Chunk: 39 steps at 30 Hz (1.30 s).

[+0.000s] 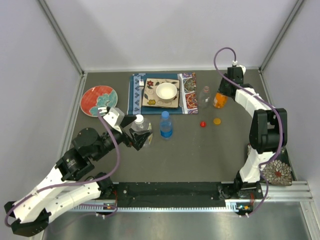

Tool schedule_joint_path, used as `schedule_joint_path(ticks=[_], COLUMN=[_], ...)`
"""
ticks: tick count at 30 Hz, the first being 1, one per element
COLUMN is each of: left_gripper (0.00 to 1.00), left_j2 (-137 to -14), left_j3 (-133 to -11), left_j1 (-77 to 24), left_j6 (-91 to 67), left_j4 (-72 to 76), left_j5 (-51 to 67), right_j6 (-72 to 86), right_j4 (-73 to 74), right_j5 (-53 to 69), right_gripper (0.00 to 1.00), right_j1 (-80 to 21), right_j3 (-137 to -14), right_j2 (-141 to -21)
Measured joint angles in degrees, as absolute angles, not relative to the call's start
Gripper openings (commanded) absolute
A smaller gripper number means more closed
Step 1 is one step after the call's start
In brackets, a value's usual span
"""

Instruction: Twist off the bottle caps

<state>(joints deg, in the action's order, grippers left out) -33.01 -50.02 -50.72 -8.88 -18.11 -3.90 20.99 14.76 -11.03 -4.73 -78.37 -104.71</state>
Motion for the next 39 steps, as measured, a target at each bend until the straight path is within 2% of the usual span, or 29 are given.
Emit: schedule_joint_path(ticks=[4, 14, 28, 32, 35, 39], left_gripper=[0.99, 0.99, 0.99, 0.99, 0.99, 0.99], left_j2=[-32.6, -31.4, -30.9, -30.9, -31.0, -31.4], left_j3=[-49.7, -49.4, -49.3, -49.3, -49.3, -49.3], left_j1=[-50.7, -50.7, -50.7, -50.7, -50.7, -50.7], left_j6=[-9.0, -9.5, -10.4, -10.4, -10.4, -10.7], left_j4=[-18.2, -18.2, -18.2, -18.2, -18.2, -18.0], left_j5=[-3.9, -3.6, -3.4, -3.4, -3.5, -4.0], right_j6=[21.1, 21.0, 21.3, 24.4, 26.9, 26.9], right_j4=[14.8, 16.0, 17.9, 21.4, 23.1, 21.8], right_j5=[-11.0, -11.0, -11.4, -12.3, -12.8, -9.3], right_gripper=[0.58, 0.60, 0.67, 0.67, 0.67, 0.69], right_j1=[-4.8, -5.2, -5.6, -5.6, -7.0, -14.5], right_j3=[-78.1, -78.0, -78.0, -78.0, -78.0, -78.1], right_j2=[-104.7, -104.6, -101.2, -96.5, -88.3, -75.4])
